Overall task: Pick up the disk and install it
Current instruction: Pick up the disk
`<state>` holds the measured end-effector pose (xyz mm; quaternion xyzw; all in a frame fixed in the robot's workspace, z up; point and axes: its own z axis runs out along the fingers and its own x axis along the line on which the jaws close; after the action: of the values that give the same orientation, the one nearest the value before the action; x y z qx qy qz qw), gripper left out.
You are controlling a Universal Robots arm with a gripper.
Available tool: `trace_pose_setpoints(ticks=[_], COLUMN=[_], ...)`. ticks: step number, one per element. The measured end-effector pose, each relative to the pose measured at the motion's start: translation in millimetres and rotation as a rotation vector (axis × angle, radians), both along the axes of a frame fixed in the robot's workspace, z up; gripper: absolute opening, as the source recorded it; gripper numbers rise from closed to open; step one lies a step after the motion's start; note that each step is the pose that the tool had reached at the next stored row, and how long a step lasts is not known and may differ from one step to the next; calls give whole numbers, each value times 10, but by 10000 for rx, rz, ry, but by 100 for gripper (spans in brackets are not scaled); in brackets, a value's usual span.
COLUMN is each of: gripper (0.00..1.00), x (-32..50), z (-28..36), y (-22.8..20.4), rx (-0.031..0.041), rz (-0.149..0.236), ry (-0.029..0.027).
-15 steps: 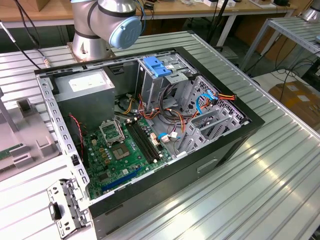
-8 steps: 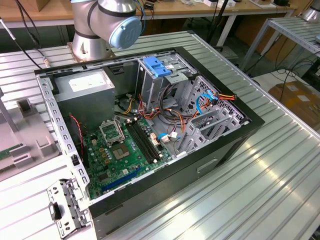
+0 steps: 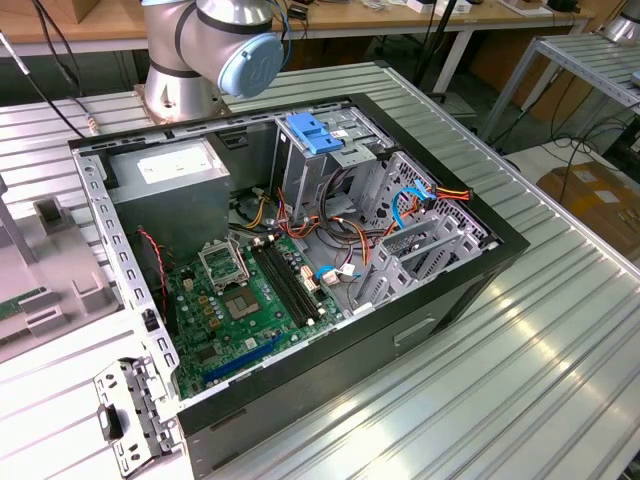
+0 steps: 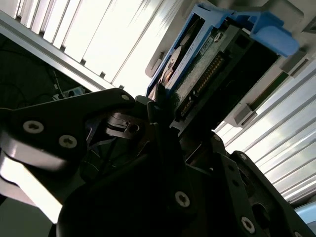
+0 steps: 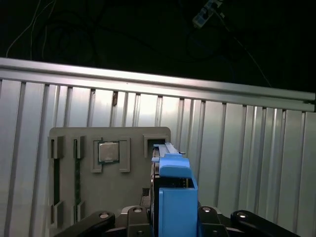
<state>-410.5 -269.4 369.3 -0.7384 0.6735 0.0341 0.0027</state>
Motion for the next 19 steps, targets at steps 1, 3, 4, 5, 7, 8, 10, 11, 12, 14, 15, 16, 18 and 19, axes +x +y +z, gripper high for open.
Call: trace_pose_setpoints(ticks=[1,3,4,5,7,8,10,11,12,14,15,16,18,19], gripper=[36,36,36,36,36,36,36,36,36,36,36,36,36,36], x=[0,0,0,0,0,0,0,0,0,0,0,0,0,0], z=[10,34,44,55,83,94,123,133,149,177,188,198,222,233], y=[0,0,0,0,0,0,0,0,0,0,0,0,0,0], rx=[0,0,0,0,0,0,1,1,1,2,2,2,2,2], rz=[0,0,0,0,0,0,0,0,0,0,0,0,0,0], ry=[-1,-1,-1,-1,0,0,0,-1,-1,-1,-1,-1,-1,0])
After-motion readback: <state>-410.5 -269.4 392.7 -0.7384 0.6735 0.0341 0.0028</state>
